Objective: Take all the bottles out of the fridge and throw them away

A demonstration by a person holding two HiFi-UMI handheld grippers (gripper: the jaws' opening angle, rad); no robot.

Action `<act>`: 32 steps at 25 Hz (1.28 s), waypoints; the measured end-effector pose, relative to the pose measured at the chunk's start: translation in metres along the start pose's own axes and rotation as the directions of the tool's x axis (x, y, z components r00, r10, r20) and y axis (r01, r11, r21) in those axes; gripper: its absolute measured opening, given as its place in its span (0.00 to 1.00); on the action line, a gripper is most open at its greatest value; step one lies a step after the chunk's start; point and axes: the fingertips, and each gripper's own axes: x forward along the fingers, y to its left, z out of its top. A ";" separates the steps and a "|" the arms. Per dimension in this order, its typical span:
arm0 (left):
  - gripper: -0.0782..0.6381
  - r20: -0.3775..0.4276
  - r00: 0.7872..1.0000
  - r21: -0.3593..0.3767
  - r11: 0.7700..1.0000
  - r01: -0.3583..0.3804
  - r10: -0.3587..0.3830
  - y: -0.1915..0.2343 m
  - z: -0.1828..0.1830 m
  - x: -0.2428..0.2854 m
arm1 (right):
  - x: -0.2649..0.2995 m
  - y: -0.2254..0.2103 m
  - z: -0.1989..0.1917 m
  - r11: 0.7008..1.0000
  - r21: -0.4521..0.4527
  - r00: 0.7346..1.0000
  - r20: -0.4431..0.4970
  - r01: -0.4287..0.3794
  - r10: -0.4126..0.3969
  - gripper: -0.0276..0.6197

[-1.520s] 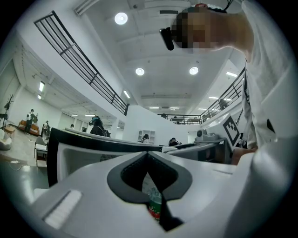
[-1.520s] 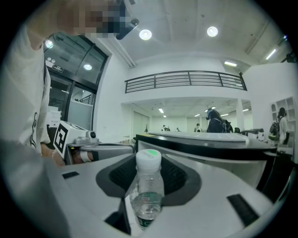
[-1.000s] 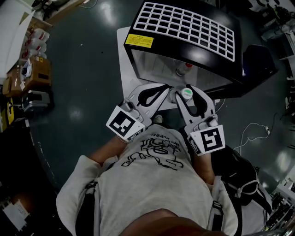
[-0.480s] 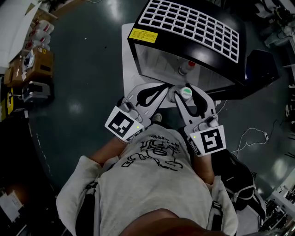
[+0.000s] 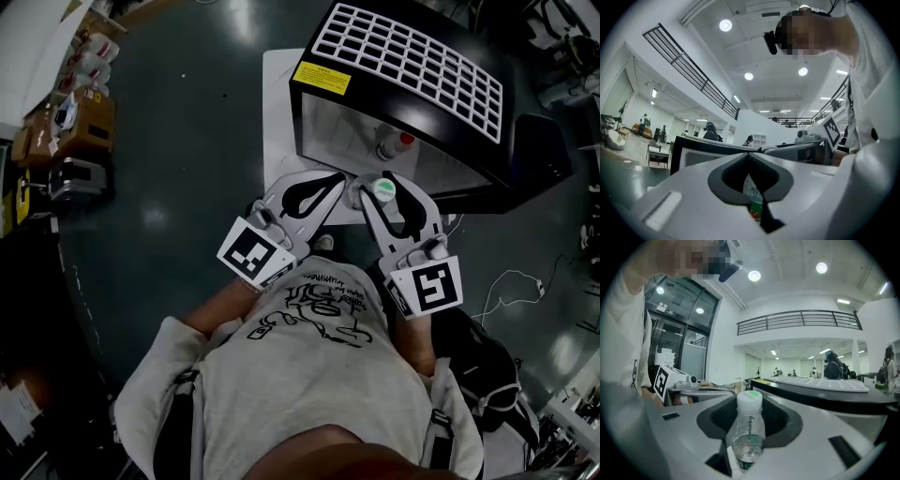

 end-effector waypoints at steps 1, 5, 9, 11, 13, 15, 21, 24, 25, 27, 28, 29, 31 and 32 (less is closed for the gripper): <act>0.12 0.002 1.000 0.002 1.000 -0.002 0.002 0.002 0.002 -0.003 | 0.003 0.003 0.002 1.000 0.000 1.000 0.000 -0.002 0.002 0.29; 0.12 0.009 1.000 0.010 1.000 -0.014 0.014 0.013 0.012 -0.017 | 0.014 0.015 0.007 1.000 -0.005 1.000 0.003 -0.017 0.017 0.29; 0.12 0.011 0.999 0.019 0.999 -0.035 0.034 0.024 0.019 -0.033 | 0.026 0.028 0.011 0.999 -0.008 0.999 0.007 -0.043 0.043 0.29; 0.12 0.013 0.999 0.021 0.999 -0.048 0.048 0.030 0.022 -0.041 | 0.033 0.035 0.013 0.998 -0.011 0.998 0.009 -0.057 0.058 0.29; 0.12 0.015 0.998 0.021 0.998 -0.062 0.062 0.036 0.025 -0.050 | 0.039 0.042 0.016 0.997 -0.014 0.997 0.010 -0.073 0.073 0.29; 0.12 0.017 0.997 0.021 0.997 -0.075 0.075 0.042 0.027 -0.058 | 0.047 0.049 0.018 0.996 -0.018 0.996 0.010 -0.087 0.088 0.29; 0.12 0.024 0.993 0.024 0.993 -0.119 0.118 0.060 0.031 -0.083 | 0.070 0.073 0.021 0.989 -0.036 0.990 0.007 -0.141 0.142 0.29; 0.12 0.027 0.990 0.025 0.990 -0.141 0.141 0.068 0.033 -0.097 | 0.081 0.086 0.023 0.985 -0.046 0.986 0.007 -0.168 0.169 0.29; 0.12 0.028 0.989 0.025 0.988 -0.149 0.149 0.072 0.033 -0.101 | 0.085 0.090 0.024 0.983 -0.051 0.984 0.008 -0.177 0.178 0.29; 0.12 0.028 0.986 0.027 0.986 -0.166 0.165 0.079 0.033 -0.111 | 0.093 0.098 0.025 0.979 -0.057 0.981 0.010 -0.194 0.195 0.29; 0.12 0.029 0.984 0.028 0.984 -0.175 0.174 0.082 0.034 -0.116 | 0.097 0.103 0.025 0.977 -0.059 0.979 0.011 -0.203 0.204 0.29; 0.12 0.030 0.983 0.029 0.982 -0.184 0.183 0.085 0.035 -0.121 | 0.101 0.107 0.026 0.975 -0.061 0.977 0.012 -0.212 0.213 0.29; 0.12 0.033 0.979 0.030 0.979 -0.203 0.202 0.091 0.036 -0.131 | 0.109 0.117 0.027 0.971 -0.063 0.973 0.013 -0.230 0.231 0.29; 0.12 0.033 0.977 0.030 0.977 -0.212 0.211 0.094 0.037 -0.136 | 0.112 0.122 0.027 0.969 -0.061 0.971 0.013 -0.238 0.239 0.29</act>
